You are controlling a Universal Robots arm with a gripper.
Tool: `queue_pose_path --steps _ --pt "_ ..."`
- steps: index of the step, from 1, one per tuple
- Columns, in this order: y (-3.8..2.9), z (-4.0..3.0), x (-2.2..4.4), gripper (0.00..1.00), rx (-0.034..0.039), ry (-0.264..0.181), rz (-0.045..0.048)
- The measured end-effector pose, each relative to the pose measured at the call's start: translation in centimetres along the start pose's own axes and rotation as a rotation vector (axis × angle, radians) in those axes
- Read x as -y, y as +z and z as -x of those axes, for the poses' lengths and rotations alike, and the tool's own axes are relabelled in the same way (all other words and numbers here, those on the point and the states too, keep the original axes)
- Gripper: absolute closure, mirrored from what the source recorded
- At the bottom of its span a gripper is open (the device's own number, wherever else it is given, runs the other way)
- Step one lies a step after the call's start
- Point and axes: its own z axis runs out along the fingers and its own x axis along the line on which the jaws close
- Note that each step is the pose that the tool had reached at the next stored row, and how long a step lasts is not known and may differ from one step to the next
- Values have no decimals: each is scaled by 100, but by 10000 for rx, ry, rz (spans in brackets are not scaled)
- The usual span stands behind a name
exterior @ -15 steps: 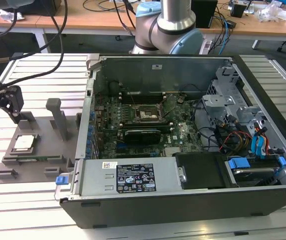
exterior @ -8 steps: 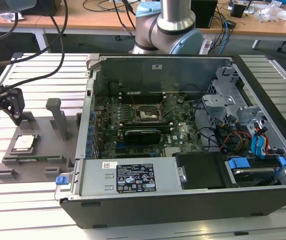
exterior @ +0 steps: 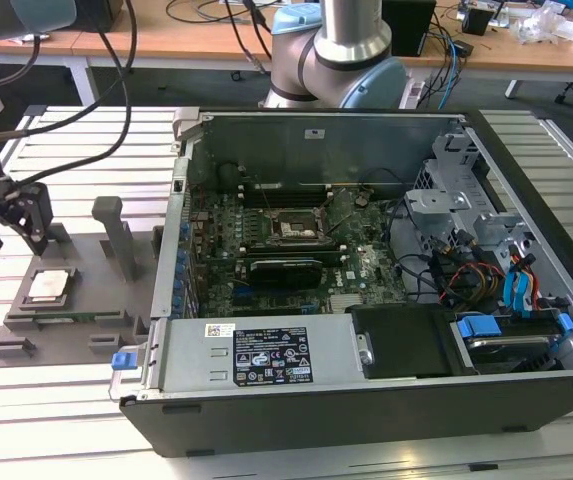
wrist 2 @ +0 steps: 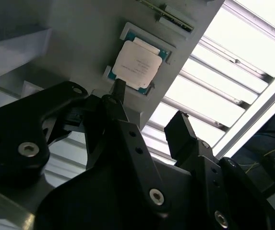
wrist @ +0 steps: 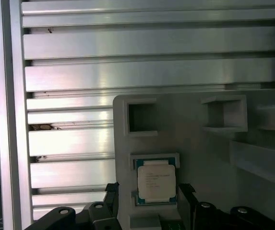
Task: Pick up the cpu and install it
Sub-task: 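Pick up the cpu and move it towards the insertion slot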
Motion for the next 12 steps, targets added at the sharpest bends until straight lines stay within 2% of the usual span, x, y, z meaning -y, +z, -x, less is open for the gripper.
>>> queue_pose_path --steps 12 --pt "133 -4 -1 40 0 0 0"
